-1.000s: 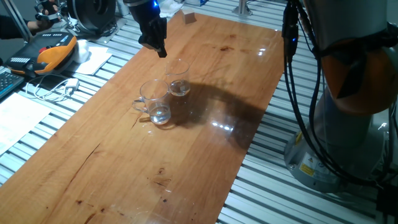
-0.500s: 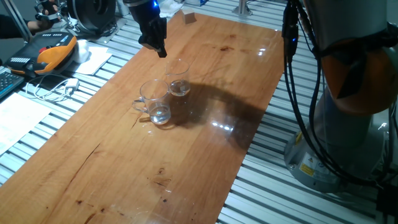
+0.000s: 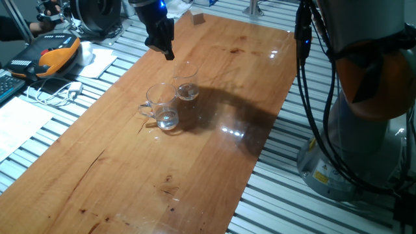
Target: Pour the water from one cup into another empty cup
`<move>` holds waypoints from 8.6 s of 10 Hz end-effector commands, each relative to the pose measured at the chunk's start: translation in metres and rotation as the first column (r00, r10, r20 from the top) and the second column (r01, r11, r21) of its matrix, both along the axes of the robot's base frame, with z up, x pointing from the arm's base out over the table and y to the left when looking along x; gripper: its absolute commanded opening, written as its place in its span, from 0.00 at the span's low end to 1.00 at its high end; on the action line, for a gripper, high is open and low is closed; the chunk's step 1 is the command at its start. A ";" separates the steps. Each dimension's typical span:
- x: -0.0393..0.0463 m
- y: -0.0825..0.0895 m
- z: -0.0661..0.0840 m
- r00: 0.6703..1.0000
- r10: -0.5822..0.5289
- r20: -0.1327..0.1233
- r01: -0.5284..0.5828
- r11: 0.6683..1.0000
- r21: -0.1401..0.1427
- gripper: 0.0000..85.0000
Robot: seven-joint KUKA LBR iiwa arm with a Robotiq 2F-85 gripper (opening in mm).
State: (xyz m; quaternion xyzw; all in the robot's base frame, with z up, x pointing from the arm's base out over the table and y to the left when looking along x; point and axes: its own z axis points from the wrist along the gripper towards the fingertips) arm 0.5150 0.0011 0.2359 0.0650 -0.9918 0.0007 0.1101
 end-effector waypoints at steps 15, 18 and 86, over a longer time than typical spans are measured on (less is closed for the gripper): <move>0.0000 0.000 0.000 1.000 -0.005 -0.019 0.006 0.998 0.058 0.00; 0.0000 0.000 0.000 0.999 -0.048 0.014 0.046 0.995 0.087 0.00; -0.0020 0.091 -0.076 0.944 -0.171 0.284 0.158 0.985 0.067 0.00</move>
